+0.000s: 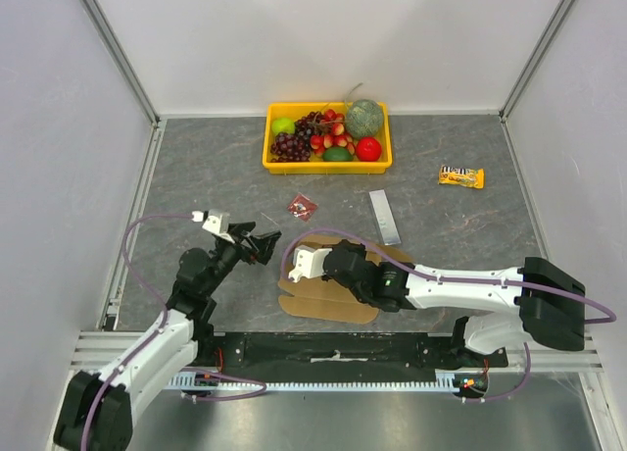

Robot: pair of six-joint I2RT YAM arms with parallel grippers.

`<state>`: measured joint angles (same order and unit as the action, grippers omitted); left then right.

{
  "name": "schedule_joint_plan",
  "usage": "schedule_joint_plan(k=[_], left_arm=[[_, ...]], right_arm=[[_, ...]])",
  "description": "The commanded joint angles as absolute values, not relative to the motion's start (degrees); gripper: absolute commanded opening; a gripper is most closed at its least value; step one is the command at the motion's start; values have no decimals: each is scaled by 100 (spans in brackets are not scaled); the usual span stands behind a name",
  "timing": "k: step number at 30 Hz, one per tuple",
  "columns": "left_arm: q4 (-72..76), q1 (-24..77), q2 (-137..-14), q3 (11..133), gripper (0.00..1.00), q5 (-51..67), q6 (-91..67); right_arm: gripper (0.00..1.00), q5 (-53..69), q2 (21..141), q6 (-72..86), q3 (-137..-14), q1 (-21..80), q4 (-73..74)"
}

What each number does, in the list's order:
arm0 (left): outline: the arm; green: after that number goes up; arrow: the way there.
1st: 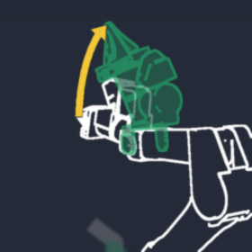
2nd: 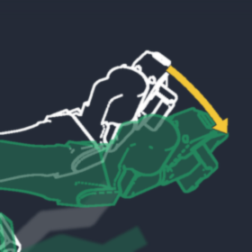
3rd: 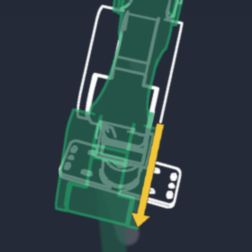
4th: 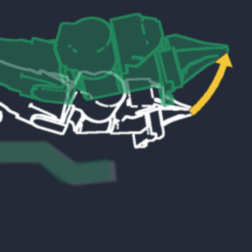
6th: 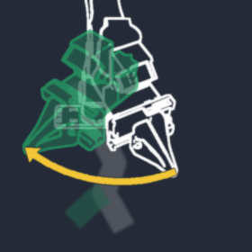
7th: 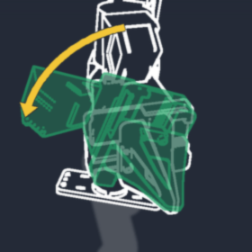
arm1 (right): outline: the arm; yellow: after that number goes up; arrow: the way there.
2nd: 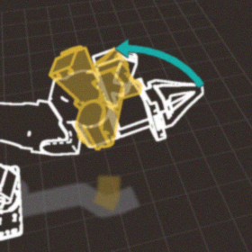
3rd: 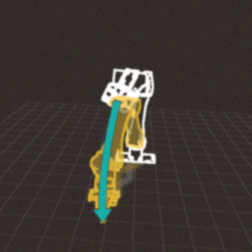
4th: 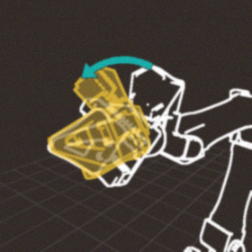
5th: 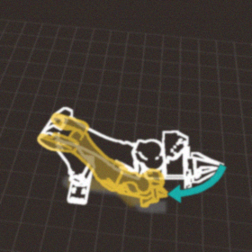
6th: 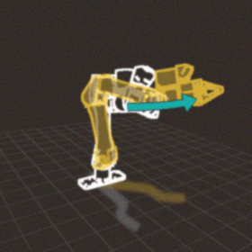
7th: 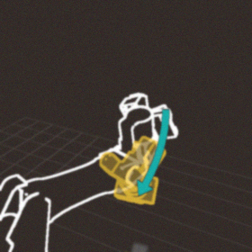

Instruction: Fold the paper box

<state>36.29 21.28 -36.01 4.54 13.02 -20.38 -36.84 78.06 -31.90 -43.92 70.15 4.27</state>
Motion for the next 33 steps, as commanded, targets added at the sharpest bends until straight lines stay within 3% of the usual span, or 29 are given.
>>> schedule_joint_plan(k=[1,7,19,33], left_arm=[[2944,2074,-4331,676,92,800,-2250],[2927,2083,-4965,896,88,1133,-2302],[3401,2092,-5097,633,75,1494,-2435],[4043,2100,-5897,694,72,1819,-2356]], right_arm=[[0,-3551,7787,-3059,-4386,6987,220],[0,-3516,7822,-3076,-4377,6952,228],[0,-3665,8261,-2980,-4526,6750,211],[0,-3753,8446,-2654,-4693,6688,70]])
